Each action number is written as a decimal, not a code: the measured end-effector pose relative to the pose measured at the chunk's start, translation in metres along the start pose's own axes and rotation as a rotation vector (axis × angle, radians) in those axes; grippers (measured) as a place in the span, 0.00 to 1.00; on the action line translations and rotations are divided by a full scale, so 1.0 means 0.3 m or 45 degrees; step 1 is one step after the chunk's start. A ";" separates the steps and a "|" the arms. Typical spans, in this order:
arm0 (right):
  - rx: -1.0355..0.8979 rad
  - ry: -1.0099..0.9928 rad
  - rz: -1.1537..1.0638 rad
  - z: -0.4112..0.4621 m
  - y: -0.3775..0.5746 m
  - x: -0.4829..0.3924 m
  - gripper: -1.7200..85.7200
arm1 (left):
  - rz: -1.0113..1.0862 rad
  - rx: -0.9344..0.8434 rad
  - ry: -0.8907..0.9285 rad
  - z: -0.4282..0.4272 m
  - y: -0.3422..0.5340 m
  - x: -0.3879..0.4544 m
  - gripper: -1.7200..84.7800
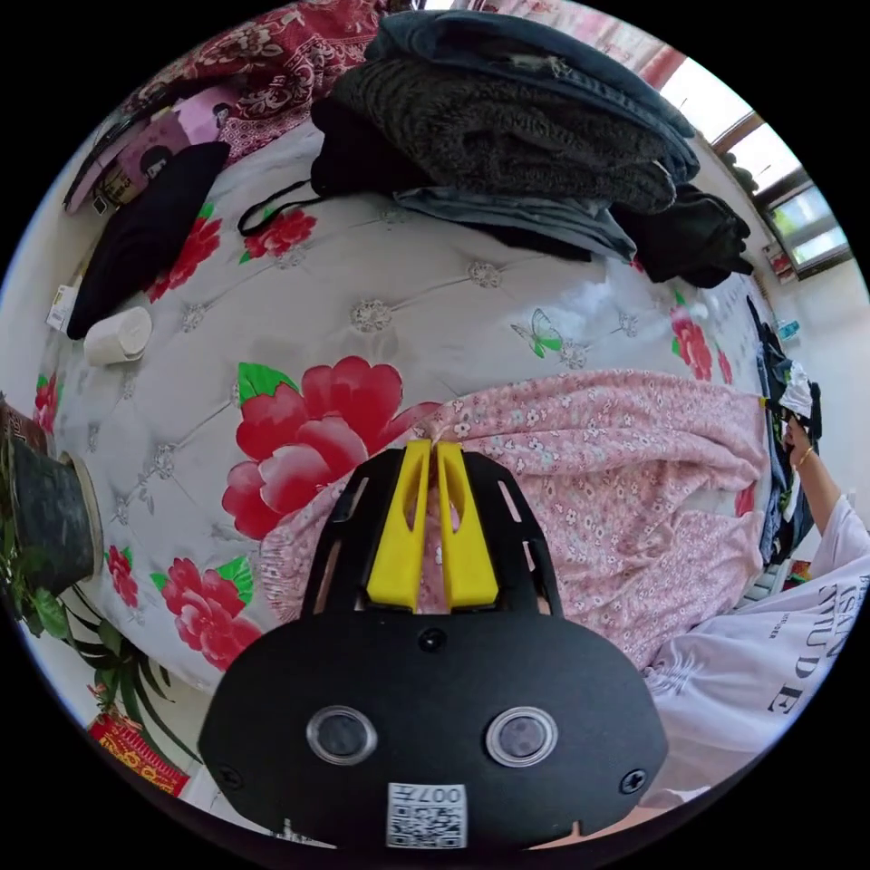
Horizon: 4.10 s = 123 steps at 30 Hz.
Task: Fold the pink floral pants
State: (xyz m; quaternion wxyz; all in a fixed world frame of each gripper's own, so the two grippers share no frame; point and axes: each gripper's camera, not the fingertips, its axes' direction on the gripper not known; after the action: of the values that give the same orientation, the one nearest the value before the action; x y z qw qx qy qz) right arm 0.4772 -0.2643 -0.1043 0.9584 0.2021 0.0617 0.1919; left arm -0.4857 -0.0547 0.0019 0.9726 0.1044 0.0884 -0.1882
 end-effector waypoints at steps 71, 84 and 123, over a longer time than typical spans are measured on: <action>0.424 -0.578 0.754 -1.010 1.704 0.678 0.03 | -0.376 0.351 0.163 -0.392 1.428 0.167 0.12; 0.348 -0.292 0.477 -0.968 1.617 0.149 0.06 | -0.413 0.425 0.025 -0.388 1.265 0.147 0.14; -0.069 -0.326 -0.943 -0.540 1.744 -1.316 0.04 | 0.408 0.096 -0.022 -0.056 1.268 0.754 0.10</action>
State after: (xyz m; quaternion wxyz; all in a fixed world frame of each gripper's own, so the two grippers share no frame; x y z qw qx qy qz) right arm -0.0966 0.0816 -0.0205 0.9677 0.1630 0.0054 -0.1922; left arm -0.1350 0.2160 0.0025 0.9862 0.1521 0.0552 -0.0345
